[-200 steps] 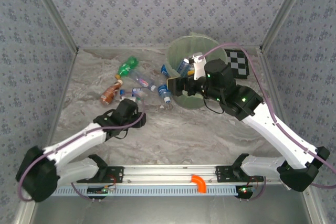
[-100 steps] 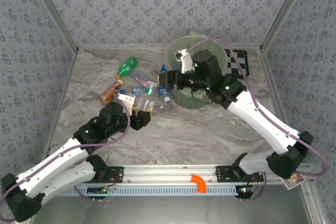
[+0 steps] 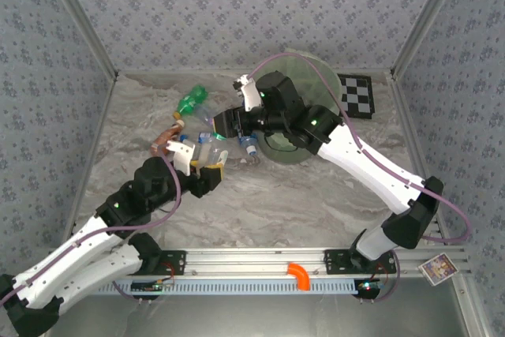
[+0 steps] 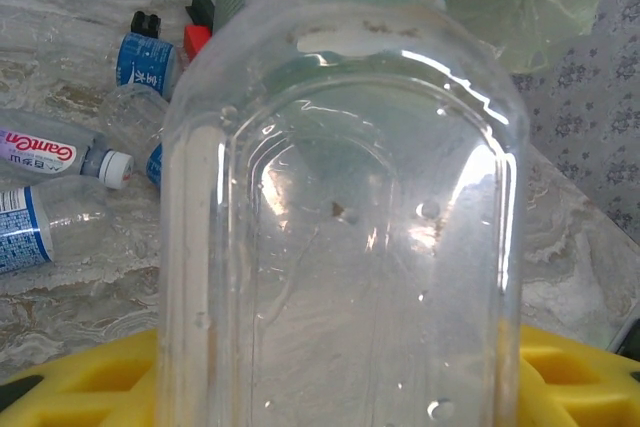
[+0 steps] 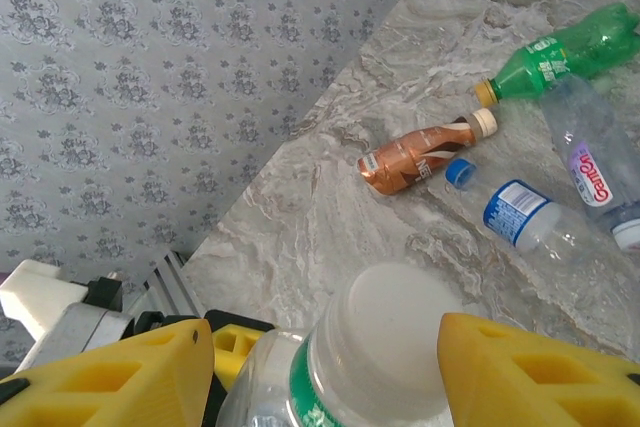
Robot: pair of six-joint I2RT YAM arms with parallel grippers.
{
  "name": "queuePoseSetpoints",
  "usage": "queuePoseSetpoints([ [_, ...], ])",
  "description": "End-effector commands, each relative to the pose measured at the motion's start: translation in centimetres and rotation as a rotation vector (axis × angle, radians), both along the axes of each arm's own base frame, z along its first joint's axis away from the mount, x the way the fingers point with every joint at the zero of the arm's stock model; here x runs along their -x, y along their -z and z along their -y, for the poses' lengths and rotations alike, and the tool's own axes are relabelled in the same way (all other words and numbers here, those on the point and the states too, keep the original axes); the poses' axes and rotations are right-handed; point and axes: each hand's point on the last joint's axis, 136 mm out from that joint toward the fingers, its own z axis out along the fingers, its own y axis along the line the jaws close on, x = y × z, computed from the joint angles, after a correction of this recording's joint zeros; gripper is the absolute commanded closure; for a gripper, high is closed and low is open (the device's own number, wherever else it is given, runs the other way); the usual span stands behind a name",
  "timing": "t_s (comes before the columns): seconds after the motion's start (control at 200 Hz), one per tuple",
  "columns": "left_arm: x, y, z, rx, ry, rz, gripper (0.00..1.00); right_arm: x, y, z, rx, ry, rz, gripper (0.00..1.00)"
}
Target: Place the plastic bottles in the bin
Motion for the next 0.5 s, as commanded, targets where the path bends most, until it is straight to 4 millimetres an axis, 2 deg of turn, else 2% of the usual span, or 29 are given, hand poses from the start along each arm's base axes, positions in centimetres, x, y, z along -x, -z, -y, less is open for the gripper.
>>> queuePoseSetpoints([
  [0.0,0.7,-4.3,0.4,0.073,0.048,0.100,0.51,0.0,1.7,-0.4,0.064,0.003,-0.038,0.37],
  [0.33,0.8,-5.0,-0.2,0.079,0.029,0.122,0.50,-0.6,3.2,-0.9,0.077,0.029,-0.086,0.38],
  [0.495,0.7,-4.7,0.0,0.072,0.032,0.117,0.49,0.2,2.5,-1.9,0.023,-0.034,-0.107,0.56],
])
